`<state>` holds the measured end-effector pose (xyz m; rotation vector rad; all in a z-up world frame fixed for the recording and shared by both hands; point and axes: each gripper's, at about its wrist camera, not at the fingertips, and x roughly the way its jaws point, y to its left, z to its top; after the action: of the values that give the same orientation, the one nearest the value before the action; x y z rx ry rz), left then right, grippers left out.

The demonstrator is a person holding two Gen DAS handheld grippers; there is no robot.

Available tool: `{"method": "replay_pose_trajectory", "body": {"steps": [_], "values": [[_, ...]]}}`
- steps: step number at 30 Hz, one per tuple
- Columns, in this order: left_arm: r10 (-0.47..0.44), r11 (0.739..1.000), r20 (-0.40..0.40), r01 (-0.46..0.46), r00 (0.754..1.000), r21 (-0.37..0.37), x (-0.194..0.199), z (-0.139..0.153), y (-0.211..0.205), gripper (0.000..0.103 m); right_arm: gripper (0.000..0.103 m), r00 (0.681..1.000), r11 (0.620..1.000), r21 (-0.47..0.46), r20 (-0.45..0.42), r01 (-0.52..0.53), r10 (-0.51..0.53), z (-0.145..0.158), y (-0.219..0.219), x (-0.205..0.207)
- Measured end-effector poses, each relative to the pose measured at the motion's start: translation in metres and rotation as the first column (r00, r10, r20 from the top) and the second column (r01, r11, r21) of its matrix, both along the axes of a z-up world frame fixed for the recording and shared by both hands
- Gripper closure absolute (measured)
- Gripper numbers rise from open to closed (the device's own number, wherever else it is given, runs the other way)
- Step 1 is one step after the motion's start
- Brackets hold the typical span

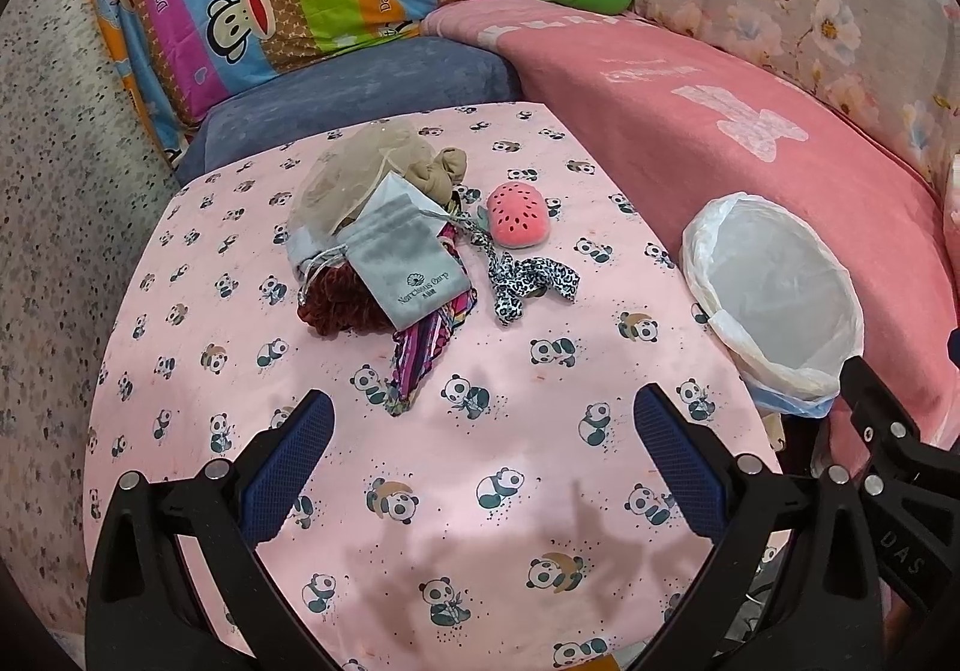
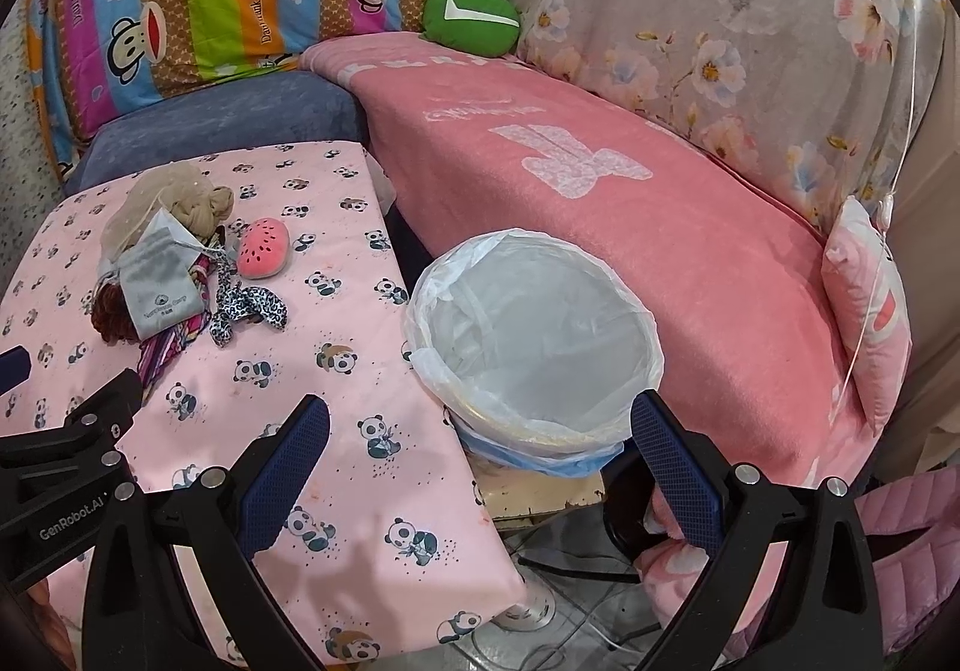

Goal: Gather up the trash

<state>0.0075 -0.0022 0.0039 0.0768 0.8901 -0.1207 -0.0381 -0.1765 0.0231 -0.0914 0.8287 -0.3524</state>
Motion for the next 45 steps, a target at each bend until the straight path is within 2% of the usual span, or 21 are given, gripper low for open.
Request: {"method": "replay_pose_trajectory", "body": {"steps": [12, 22, 30, 39, 45], "values": [[-0.013, 1.000, -0.002, 0.013, 1.000, -0.023, 0.011, -0.005, 0.010, 0.007, 0.007, 1.000, 1.000, -0.011, 0.007, 0.008, -0.008, -0.002, 0.004, 0.004], [0.019, 0.995, -0.069, -0.025, 0.997, -0.092, 0.039, -0.027, 0.050, 0.007, 0.007, 0.999, 1.000, 0.002, 0.028, 0.022, -0.022, -0.011, 0.010, 0.019], [0.078, 0.991, -0.121, -0.091, 0.990, -0.101, 0.064, -0.054, 0.084, 0.007, 0.007, 0.999, 0.999, 0.033, 0.043, -0.007, 0.005, -0.023, 0.023, 0.042], [0.018, 0.987, -0.190, -0.048, 0.982, -0.156, 0.092, -0.083, 0.090, 0.009, 0.007, 0.998, 0.993, 0.103, 0.013, -0.063, 0.062, -0.049, 0.044, 0.082], [0.056, 0.977, -0.165, -0.088, 0.985, -0.195, 0.112, -0.079, 0.100, 0.010, 0.007, 0.995, 0.984, 0.144, -0.002, -0.101, 0.102, -0.065, 0.059, 0.105]]}}
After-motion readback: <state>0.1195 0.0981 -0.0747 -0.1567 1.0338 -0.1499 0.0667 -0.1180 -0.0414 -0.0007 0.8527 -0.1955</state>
